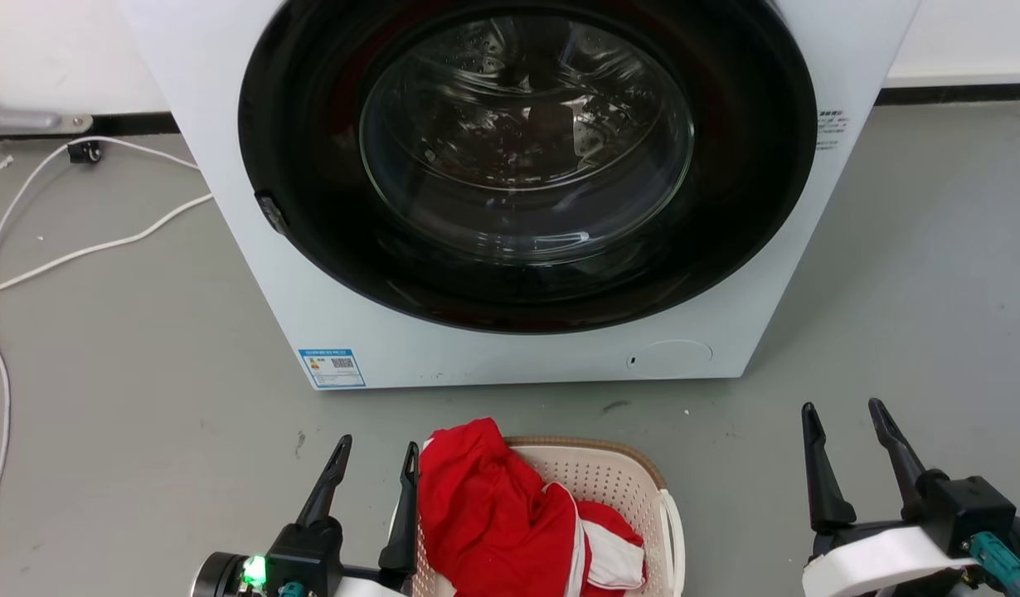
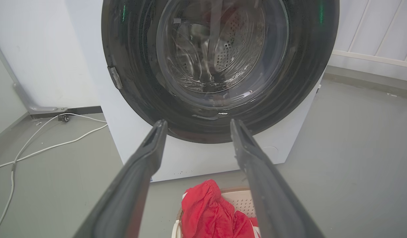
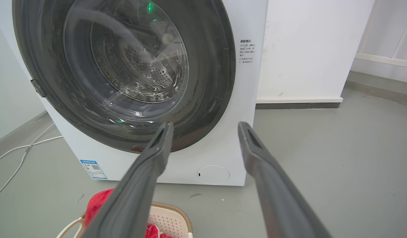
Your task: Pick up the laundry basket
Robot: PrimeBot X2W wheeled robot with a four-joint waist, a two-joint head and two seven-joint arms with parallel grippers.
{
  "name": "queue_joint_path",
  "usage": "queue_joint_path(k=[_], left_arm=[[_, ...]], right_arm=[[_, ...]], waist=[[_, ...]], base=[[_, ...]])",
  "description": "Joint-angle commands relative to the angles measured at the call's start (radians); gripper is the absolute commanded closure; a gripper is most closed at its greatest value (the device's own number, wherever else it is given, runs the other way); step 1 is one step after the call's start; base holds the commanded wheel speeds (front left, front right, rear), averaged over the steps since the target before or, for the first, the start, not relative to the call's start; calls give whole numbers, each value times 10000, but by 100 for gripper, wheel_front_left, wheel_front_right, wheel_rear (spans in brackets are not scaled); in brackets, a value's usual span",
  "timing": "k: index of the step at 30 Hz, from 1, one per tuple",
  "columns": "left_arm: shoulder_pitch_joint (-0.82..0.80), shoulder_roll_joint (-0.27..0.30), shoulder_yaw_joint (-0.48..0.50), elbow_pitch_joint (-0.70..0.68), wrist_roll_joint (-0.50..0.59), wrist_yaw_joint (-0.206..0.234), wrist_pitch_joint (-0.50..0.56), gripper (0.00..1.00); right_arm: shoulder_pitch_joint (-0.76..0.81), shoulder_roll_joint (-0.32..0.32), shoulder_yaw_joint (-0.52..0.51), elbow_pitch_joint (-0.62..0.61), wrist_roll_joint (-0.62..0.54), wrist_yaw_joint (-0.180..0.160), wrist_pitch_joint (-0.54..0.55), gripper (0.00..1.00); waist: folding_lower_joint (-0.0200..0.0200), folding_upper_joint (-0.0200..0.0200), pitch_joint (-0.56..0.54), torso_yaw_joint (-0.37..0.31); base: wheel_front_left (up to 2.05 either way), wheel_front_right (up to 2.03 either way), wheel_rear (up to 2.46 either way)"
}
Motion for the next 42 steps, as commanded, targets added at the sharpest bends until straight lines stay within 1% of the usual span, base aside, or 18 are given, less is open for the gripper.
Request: queue_joint_path(k=[1,4,7,8,9,10,13,17,18,19,25,28,30,32,36,39,42], left_arm=[[-56,-12,46,53,-17,3,-26,0],[-193,-16,115,220,25,7,-25,0],[-456,-15,215,477,57,-46,-25,0],[-899,-2,291,916,124,-181,-25,0],[-1112,14,325,1074,137,-233,-25,0],[-1112,14,325,1074,137,-233,-25,0],[-1747,67,462,1658,175,-323,-25,0],[-2677,157,633,2698,98,-452,-26,0],[-3134,256,674,3388,113,-532,-25,0],[-3134,256,674,3388,113,-532,-25,0],[-4582,494,725,5475,34,-766,-26,0],[-5315,579,657,6644,-65,-937,-26,0],[-5848,647,532,7383,-75,-1041,-26,0],[-6374,670,364,8054,-126,-1132,15,0],[-7368,749,-111,9224,-86,-1258,226,0],[-8042,785,-477,9917,-131,-1281,458,0],[-8494,712,-1063,10422,-279,-1285,676,0]], right_arm=[[-198,3,-13,16,32,-3,-20,0],[-320,3,-36,29,-60,-3,-20,0],[-614,3,-6,98,-159,-3,-15,0],[-999,3,-42,314,-223,-3,56,0],[-1161,3,-56,385,-251,-3,108,0],[-1161,3,-56,385,-251,-3,108,0],[-1590,4,-39,617,-369,-5,274,0],[-2202,3,44,1176,-464,-5,576,0],[-2576,3,122,1563,-444,-3,785,0],[-2576,3,122,1563,-444,-3,785,0],[-3699,1,416,2877,-239,-5,1422,0],[-4280,-3,504,3724,130,-5,1596,0],[-4721,1,588,4380,-160,-3,1707,0],[-5128,-5,585,5047,-119,-5,1797,0],[-5926,1,829,6460,627,-5,2019,0],[-6529,0,1195,7432,873,-5,2189,0],[-7044,-5,1498,8156,1019,-5,2182,0]], waist=[[0,0,124,-10],[0,0,440,-32],[0,0,1042,-72],[0,0,1756,-51],[0,0,2019,-26],[0,0,2019,-26],[0,0,2829,53],[0,0,3735,109],[0,0,4156,110],[0,0,4156,110],[0,0,5166,77],[0,0,5605,45],[0,0,5899,21],[0,0,6157,51],[0,0,6602,121],[0,0,6902,172],[0,0,7128,203]], base=[[0,0,0],[0,0,0],[0,0,0],[0,0,0],[0,0,0],[0,0,0],[0,0,0],[0,0,0],[0,0,0],[0,0,0],[0,0,0],[0,0,0],[0,0,0],[0,0,0],[0,0,0],[0,0,0],[0,0,0]])
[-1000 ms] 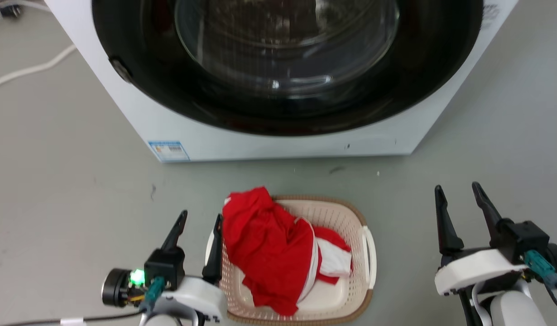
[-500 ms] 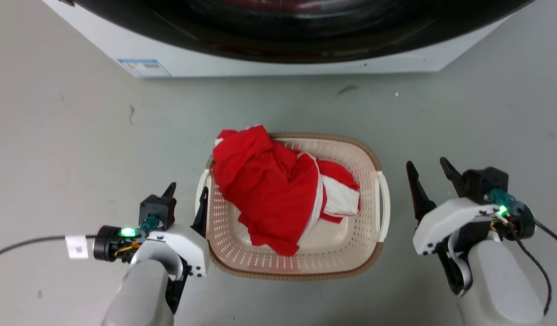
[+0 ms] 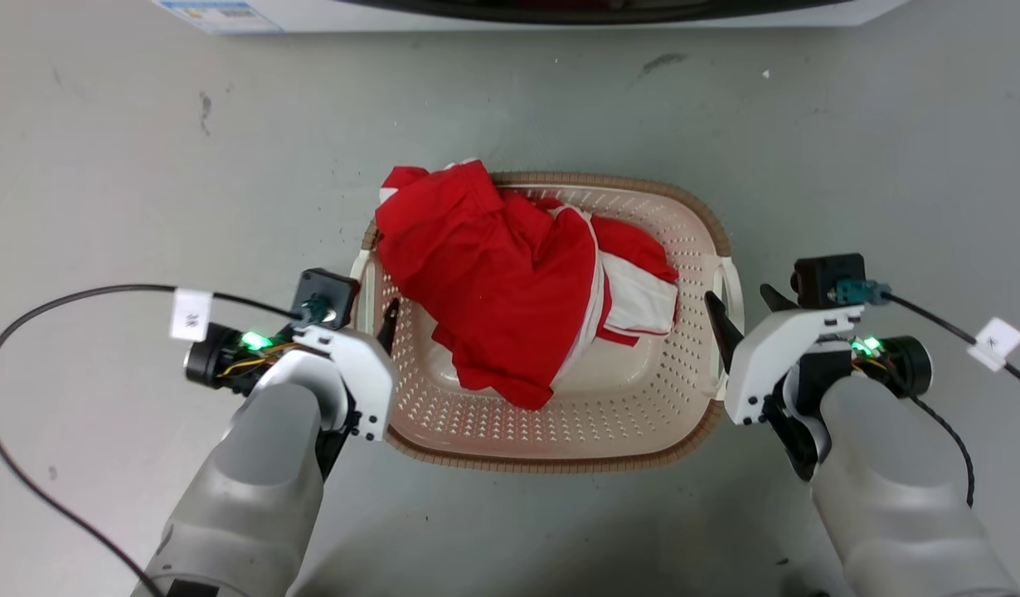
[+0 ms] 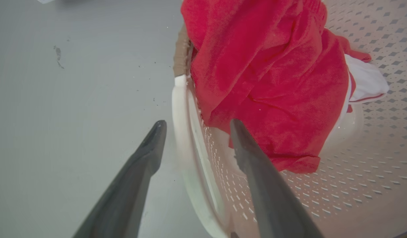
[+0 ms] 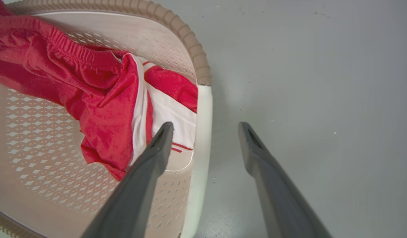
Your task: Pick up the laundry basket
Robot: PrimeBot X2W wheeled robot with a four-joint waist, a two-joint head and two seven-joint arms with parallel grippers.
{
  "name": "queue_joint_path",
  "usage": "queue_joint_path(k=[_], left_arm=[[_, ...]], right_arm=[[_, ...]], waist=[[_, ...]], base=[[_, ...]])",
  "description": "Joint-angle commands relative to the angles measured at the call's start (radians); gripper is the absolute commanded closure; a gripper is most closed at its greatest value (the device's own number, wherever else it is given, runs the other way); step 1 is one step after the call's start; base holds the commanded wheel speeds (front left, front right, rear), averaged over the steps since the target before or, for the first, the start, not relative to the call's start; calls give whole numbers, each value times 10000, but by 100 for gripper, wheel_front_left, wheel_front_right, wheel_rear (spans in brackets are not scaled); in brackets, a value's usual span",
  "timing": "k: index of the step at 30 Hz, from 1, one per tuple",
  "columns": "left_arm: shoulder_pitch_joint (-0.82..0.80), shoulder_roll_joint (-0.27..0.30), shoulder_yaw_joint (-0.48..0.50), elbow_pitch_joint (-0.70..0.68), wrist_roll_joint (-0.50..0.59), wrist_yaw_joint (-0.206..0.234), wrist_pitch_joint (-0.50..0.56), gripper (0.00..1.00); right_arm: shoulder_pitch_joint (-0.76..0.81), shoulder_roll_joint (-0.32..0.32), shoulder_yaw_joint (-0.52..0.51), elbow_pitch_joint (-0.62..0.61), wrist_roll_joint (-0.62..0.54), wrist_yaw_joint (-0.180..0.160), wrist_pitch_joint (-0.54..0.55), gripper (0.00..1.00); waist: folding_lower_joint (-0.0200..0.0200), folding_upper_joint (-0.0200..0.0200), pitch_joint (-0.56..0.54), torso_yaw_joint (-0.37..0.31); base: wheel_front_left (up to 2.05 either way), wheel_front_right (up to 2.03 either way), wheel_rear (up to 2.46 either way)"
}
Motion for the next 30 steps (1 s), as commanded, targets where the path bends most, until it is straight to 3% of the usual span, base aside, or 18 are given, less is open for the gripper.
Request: queue_joint_path(k=[1,8,21,22,23,24,30], left_arm=[[-207,-15,-177,135,-171,-8,58,0],[-852,187,-1783,629,-1132,-13,825,0],[-1139,752,-4184,-116,-3664,-15,1977,0],[-1145,800,-4340,-212,-3842,-15,2005,64],[-1128,848,-4504,-307,-4052,-13,2041,100],[-1117,908,-4663,-380,-4216,-14,2087,100],[-1163,1234,-5516,-699,-5138,-17,2154,100]], right_arm=[[-292,-13,113,230,58,-7,31,0],[-1316,-11,667,1632,337,-7,562,0],[-2250,-11,1420,2722,1058,-7,850,0],[-2266,-11,1455,2765,1121,-7,872,0],[-2280,-10,1512,2794,1170,-7,892,55],[-2292,-10,1571,2814,1223,-7,910,100],[-2401,-10,1811,2971,1302,0,825,100]], waist=[[-2,0,189,37],[-2,0,620,57],[-2,0,1048,94],[-2,0,1060,105],[-2,0,1065,116],[-2,0,1069,126],[-2,0,1019,153]], base=[[0,0,0],[0,0,0],[0,0,0],[0,0,0],[0,0,0],[0,0,0],[0,0,0]])
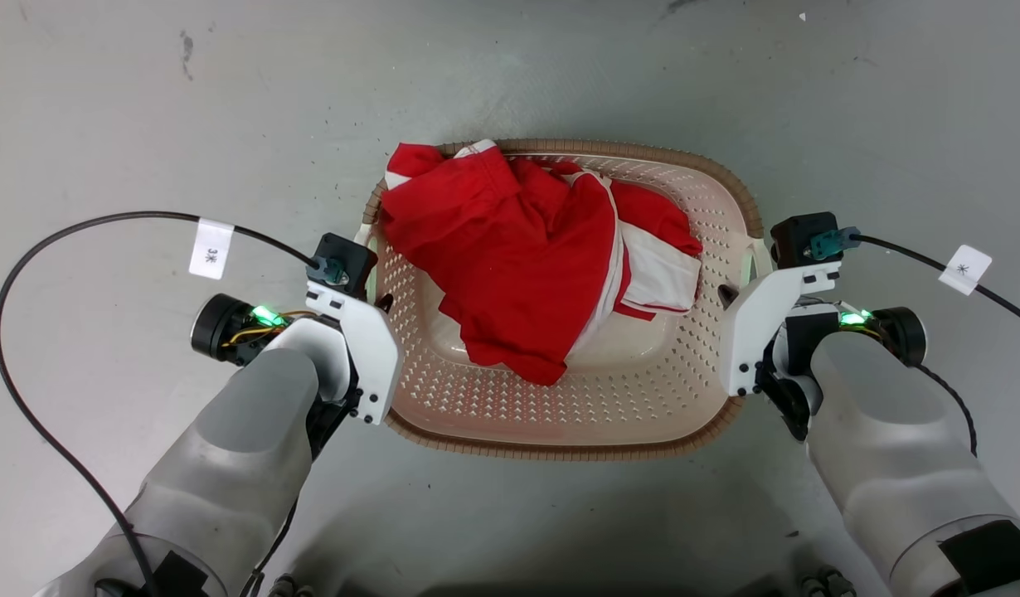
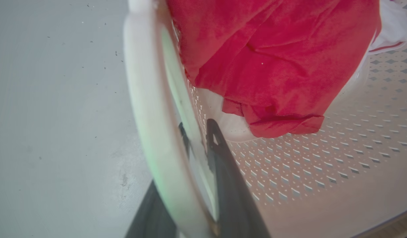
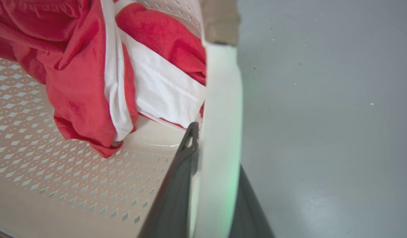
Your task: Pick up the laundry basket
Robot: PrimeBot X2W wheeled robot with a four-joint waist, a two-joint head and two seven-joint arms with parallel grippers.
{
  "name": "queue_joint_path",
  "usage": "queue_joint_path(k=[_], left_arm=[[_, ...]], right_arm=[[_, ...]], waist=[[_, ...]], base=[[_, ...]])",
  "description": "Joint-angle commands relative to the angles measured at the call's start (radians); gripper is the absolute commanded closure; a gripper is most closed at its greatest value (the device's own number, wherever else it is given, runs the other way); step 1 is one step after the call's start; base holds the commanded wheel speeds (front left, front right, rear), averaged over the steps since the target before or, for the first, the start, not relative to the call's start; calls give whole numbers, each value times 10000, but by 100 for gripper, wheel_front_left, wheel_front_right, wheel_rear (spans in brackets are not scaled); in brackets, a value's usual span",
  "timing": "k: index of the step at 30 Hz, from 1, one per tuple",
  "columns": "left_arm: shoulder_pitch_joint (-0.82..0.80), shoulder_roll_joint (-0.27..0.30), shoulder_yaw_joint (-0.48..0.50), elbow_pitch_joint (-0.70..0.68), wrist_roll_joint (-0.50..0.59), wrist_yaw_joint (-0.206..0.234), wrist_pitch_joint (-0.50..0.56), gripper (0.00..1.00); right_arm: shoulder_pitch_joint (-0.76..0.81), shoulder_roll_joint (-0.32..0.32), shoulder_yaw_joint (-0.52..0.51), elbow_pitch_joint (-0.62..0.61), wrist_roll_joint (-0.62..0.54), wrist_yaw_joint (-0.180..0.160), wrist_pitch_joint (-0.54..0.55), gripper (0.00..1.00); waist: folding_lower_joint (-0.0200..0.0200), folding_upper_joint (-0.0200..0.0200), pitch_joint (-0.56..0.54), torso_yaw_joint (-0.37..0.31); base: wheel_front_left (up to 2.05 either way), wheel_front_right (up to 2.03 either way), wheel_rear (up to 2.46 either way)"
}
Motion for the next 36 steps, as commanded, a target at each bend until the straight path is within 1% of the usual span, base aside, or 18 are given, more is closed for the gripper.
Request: queue_joint_path(k=[1,7,11,15,16,21,26,31,36], left_arm=[[-104,133,-205,-60,-139,-19,-36,100],[42,243,-959,-302,-976,-19,56,100],[235,365,-1520,-618,-1723,-25,562,100],[454,685,-2066,-1069,-2621,-27,1273,100],[454,685,-2066,-1069,-2621,-27,1273,100],[728,1232,-2774,-1671,-3653,-27,2182,100],[855,1781,-3321,-2358,-4727,-29,3262,100],[788,2317,-3762,-3017,-5570,-27,4348,100],[810,2668,-4013,-3553,-6262,-31,5258,100]], right_arm=[[-192,-4,88,28,19,7,-20,100],[62,-6,303,163,51,7,379,100],[234,10,448,222,-1,15,1042,100],[356,5,607,257,-111,15,1853,100],[356,5,607,257,-111,15,1853,100],[565,-30,886,281,23,15,2975,100],[663,-36,1196,254,325,3,3848,100],[888,-55,1745,-35,717,3,5061,100],[1101,-57,2250,-440,1274,6,6238,100]], waist=[[-1,0,-67,3],[-1,0,-696,-11],[-1,0,-1530,-20],[-1,0,-2513,-80],[-1,0,-2513,-80],[-1,0,-3883,-162],[-1,0,-5115,-210],[-1,0,-6206,-234],[-1,0,-7121,-291]], base=[[0,0,0],[0,0,0],[0,0,0],[0,0,0],[0,0,0],[0,0,0],[0,0,0],[0,0,0],[0,0,0]])
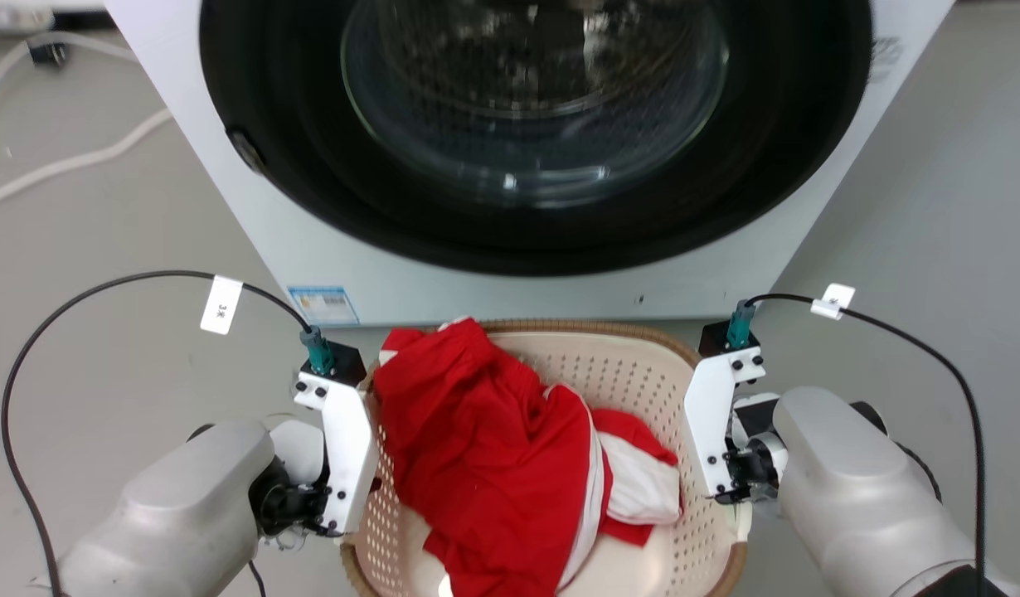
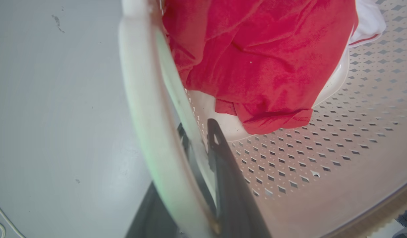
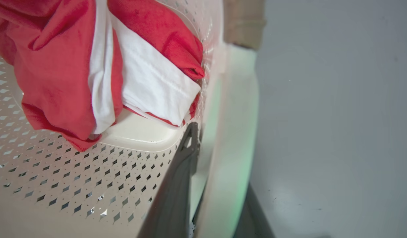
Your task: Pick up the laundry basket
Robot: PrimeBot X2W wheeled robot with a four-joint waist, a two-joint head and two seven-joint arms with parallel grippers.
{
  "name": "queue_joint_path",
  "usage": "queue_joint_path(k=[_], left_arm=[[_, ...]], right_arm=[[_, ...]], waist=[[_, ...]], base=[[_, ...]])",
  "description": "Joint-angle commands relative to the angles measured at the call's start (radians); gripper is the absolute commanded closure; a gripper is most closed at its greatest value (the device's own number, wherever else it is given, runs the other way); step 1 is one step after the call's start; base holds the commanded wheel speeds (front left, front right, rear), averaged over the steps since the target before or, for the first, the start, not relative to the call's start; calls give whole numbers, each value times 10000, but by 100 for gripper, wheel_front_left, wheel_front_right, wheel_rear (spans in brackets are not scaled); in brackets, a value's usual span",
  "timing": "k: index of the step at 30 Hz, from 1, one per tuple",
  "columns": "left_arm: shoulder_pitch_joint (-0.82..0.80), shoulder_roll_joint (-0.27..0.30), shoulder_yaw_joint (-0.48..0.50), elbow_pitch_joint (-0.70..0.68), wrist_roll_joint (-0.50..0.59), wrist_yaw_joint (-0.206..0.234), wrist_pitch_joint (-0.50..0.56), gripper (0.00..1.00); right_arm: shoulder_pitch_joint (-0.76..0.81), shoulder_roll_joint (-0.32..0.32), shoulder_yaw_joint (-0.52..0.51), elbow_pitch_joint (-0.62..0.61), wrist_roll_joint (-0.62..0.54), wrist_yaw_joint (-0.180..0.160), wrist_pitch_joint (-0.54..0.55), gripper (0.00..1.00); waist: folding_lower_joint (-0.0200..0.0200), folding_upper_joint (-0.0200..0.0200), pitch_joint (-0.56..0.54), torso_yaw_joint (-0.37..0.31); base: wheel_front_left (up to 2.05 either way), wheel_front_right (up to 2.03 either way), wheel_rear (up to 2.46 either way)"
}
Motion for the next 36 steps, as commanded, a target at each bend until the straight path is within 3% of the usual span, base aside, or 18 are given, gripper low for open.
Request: queue_joint_path(k=[1,10,20,36], left_arm=[[92,122,-37,-115,-81,-47,107,100],[452,453,-254,-509,-808,-67,1207,100],[779,612,-394,-980,-1055,-80,2249,100],[687,694,-424,-1160,-1203,-82,2533,100]], right_arm=[[218,-120,174,-37,-22,5,186,100],[461,-96,662,-509,840,16,1135,100],[355,-105,1066,-308,961,15,1538,100],[570,-74,1397,-521,1738,18,2089,100]], waist=[[2,0,-706,-73],[2,0,-1876,-152],[2,0,-2447,-103],[2,0,-2592,-231]], base=[[0,0,0],[0,0,0],[0,0,0],[0,0,0]])
